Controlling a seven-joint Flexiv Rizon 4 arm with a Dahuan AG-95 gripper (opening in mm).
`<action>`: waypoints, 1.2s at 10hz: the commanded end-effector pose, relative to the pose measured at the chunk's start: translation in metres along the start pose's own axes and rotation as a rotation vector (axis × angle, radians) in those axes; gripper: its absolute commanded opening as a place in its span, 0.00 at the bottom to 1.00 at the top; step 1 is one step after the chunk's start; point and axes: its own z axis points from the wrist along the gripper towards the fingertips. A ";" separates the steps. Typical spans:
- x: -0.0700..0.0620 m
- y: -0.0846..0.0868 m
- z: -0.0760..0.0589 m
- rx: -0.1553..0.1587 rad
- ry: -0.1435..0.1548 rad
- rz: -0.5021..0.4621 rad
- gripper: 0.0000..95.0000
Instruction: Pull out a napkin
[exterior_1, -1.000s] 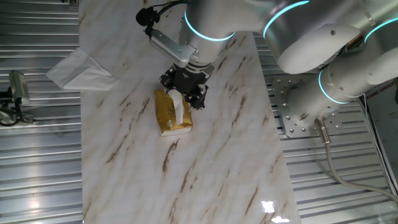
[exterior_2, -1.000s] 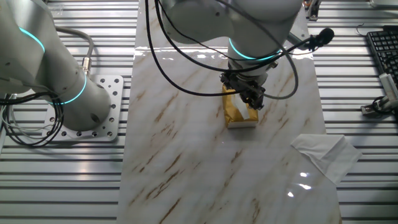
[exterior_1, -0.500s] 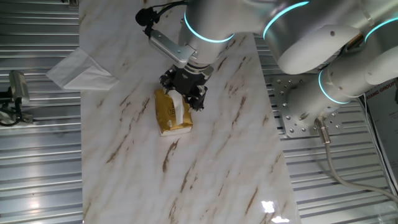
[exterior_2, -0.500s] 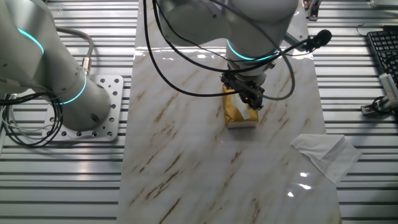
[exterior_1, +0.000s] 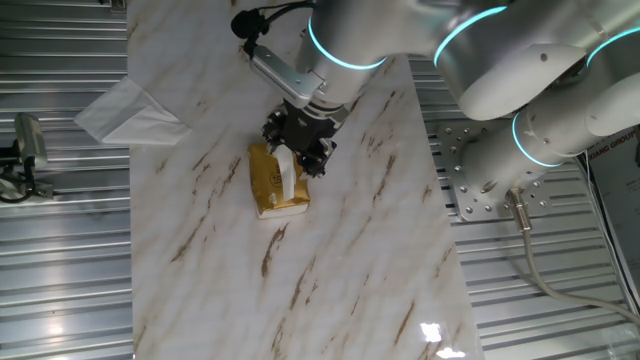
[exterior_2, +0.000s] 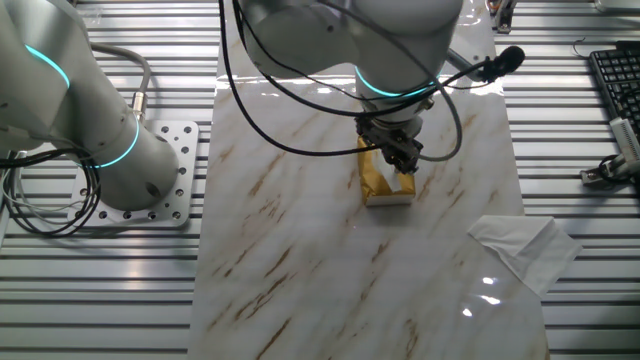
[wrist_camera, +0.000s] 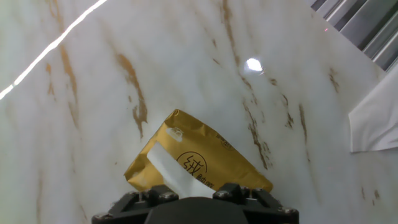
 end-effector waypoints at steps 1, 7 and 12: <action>-0.001 0.000 0.003 0.013 -0.012 -0.003 0.20; 0.000 0.001 0.005 0.020 -0.010 -0.005 0.00; 0.002 -0.002 0.000 0.045 -0.001 -0.031 0.00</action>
